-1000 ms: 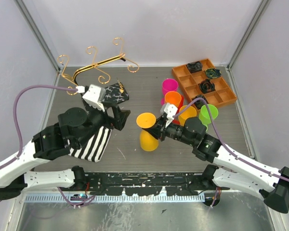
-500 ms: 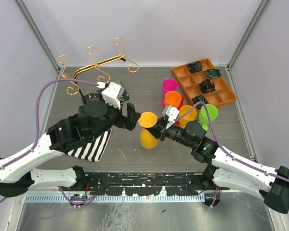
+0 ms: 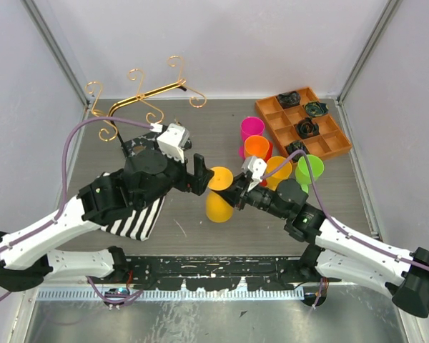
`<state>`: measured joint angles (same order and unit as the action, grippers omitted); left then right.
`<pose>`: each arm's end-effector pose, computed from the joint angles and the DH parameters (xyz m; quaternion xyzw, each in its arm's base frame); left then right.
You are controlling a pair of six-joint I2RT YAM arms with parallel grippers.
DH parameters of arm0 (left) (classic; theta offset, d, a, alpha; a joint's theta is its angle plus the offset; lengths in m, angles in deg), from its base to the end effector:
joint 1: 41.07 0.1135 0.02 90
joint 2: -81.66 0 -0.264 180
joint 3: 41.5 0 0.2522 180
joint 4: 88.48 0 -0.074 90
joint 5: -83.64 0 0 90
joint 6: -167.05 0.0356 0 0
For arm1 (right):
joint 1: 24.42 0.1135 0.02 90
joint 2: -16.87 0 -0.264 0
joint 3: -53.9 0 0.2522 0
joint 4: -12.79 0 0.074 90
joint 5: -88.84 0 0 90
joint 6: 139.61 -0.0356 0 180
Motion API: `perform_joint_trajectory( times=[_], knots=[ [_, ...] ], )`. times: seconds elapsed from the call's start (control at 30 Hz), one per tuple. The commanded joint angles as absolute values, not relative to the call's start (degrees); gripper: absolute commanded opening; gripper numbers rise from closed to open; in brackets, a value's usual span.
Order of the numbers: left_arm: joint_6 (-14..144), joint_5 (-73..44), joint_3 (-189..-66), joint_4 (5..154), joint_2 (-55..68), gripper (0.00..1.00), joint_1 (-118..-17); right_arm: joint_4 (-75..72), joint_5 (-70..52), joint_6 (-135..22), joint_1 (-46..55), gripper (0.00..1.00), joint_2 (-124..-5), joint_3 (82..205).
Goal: Place the wine glass upside down on the wine glass rack
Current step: Turn the wine glass upside down at the wine rack.
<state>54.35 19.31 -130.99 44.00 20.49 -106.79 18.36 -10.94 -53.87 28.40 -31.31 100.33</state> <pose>0.1024 -0.1895 0.4295 0.1717 0.7866 -0.2640 0.5311 0.1190 0.1669 0.3098 -0.3366 0.5949 0.3988 0.6114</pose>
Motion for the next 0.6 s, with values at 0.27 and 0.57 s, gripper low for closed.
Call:
perform_joint_trajectory(
  times=[0.27, 0.57],
  knots=[
    [52.5, 21.2, -129.7, 42.8, 19.4, 0.91, -106.4, 24.0, -14.9, -54.3, 28.7, 0.01, -26.3, 102.3],
    [51.3, 23.2, -129.1, 41.6, 19.4, 0.91, -106.3, 23.7, -15.5, -53.2, 28.7, 0.01, -23.4, 101.3]
  ],
)
